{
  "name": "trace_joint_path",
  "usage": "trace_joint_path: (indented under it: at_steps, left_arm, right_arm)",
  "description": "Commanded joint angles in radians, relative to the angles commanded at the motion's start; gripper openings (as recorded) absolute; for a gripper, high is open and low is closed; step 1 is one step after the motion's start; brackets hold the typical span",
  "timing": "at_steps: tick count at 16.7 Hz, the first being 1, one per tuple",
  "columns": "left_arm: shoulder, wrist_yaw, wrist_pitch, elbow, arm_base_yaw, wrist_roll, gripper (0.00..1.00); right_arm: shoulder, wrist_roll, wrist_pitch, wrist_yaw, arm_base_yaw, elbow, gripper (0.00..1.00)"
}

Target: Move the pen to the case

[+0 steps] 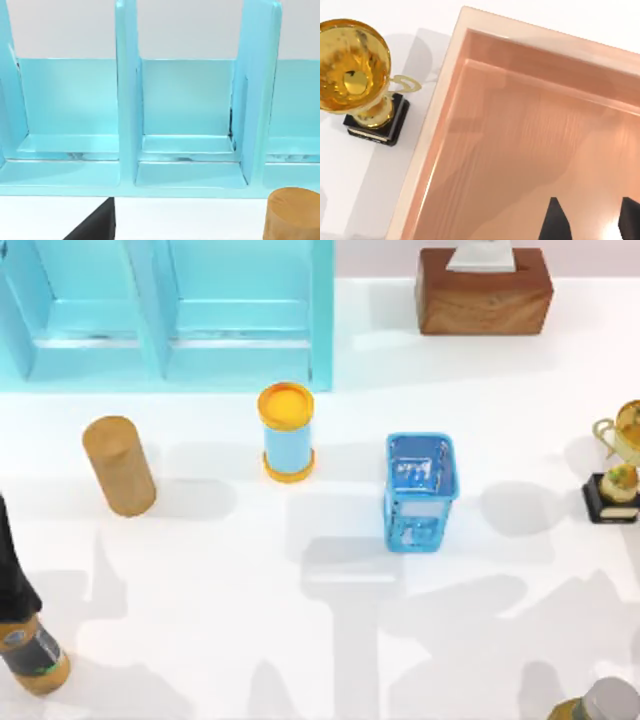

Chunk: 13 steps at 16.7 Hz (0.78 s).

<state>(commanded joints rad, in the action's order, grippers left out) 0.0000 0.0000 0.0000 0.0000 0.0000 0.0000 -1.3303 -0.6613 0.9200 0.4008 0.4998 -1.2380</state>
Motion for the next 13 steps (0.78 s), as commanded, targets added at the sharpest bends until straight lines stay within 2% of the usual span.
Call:
trace_joint_path:
  at_steps: [7, 11, 13]
  left_arm:
    - [0.0, 0.0, 0.0, 0.0, 0.0, 0.0, 1.0]
    - [0.0, 0.0, 0.0, 0.0, 0.0, 0.0, 1.0]
    - [0.0, 0.0, 0.0, 0.0, 0.0, 0.0, 1.0]
  right_arm:
    - [-0.014, 0.026, -0.173, -0.017, -0.027, 0.142, 0.0]
    - [-0.017, 0.028, -0.182, -0.018, -0.03, 0.149, 0.0]
    - [-0.017, 0.028, -0.182, -0.018, -0.03, 0.149, 0.15]
